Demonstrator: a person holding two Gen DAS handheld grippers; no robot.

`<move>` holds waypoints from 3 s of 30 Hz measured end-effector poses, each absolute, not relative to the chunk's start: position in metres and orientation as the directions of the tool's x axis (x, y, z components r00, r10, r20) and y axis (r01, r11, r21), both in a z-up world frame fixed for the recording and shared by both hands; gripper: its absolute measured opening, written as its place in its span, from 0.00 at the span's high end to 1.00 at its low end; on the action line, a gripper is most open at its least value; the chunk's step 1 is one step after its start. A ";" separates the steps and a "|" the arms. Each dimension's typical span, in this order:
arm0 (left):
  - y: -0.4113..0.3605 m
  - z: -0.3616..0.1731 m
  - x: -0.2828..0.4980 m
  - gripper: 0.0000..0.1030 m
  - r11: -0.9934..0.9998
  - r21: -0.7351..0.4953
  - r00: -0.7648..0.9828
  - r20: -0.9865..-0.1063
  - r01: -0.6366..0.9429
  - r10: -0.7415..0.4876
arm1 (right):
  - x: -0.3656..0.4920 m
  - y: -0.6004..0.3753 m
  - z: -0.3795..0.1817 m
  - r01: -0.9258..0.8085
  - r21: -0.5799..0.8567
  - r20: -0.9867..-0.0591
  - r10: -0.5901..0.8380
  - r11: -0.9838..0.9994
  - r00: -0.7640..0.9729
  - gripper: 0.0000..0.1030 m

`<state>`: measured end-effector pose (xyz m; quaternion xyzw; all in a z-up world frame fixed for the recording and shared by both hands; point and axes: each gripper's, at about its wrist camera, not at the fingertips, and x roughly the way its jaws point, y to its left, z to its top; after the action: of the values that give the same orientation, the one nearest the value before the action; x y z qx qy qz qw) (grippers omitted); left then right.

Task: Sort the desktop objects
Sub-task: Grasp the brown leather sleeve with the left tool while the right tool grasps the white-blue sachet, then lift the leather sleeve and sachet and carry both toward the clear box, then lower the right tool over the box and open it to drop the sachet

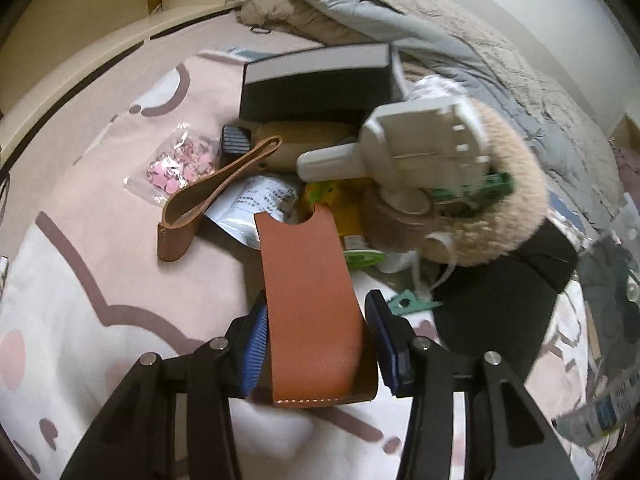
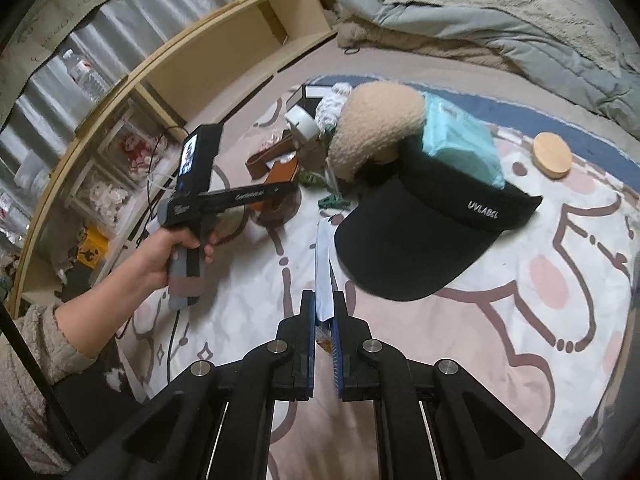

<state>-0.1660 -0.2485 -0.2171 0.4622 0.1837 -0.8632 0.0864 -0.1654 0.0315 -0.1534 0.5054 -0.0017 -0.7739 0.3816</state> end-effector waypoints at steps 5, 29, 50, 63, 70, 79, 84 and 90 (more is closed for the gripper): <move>-0.235 -0.198 -0.150 0.55 -0.927 -0.246 -0.574 -0.818 0.283 0.042 | -0.162 0.033 -0.142 0.590 0.376 -0.762 -0.601 -0.714 -0.242 0.92; -0.198 -0.094 -0.096 0.55 -0.944 -0.247 -0.686 -0.727 0.216 0.033 | -0.138 0.057 -0.066 0.595 0.319 -0.644 -0.629 -0.738 -0.435 0.92; -0.069 0.002 -0.083 0.55 -0.963 -0.266 -0.765 -0.610 -0.049 0.207 | -0.117 0.138 -0.002 0.523 0.344 -0.475 -0.625 -0.780 -0.620 0.92; 0.041 0.026 -0.110 0.55 -0.933 -0.265 -0.735 -0.577 -0.244 0.356 | -0.127 0.255 0.027 0.367 0.354 -0.395 -0.493 -0.860 -0.775 0.92; 0.084 0.026 -0.134 0.55 -0.904 -0.287 -0.705 -0.566 -0.316 0.427 | -0.129 0.322 0.026 0.266 0.344 -0.391 -0.394 -0.901 -0.832 0.92; 0.123 0.022 -0.155 0.55 -0.869 -0.316 -0.668 -0.556 -0.381 0.495 | -0.126 0.388 0.013 0.114 0.279 -0.457 -0.236 -0.954 -0.858 0.92; 0.136 0.020 -0.161 0.55 -0.858 -0.320 -0.650 -0.561 -0.401 0.513 | -0.132 0.407 -0.011 0.033 0.195 -0.556 -0.138 -0.980 -0.819 0.92; 0.144 0.017 -0.165 0.55 -0.853 -0.325 -0.635 -0.570 -0.408 0.521 | -0.130 0.430 -0.032 -0.033 0.146 -0.626 -0.066 -0.989 -0.777 0.92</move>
<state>-0.1651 0.1438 0.0171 0.3402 0.0831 -0.9004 -0.2580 -0.1304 0.4299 -0.0316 0.3339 -0.0745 -0.9396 0.0088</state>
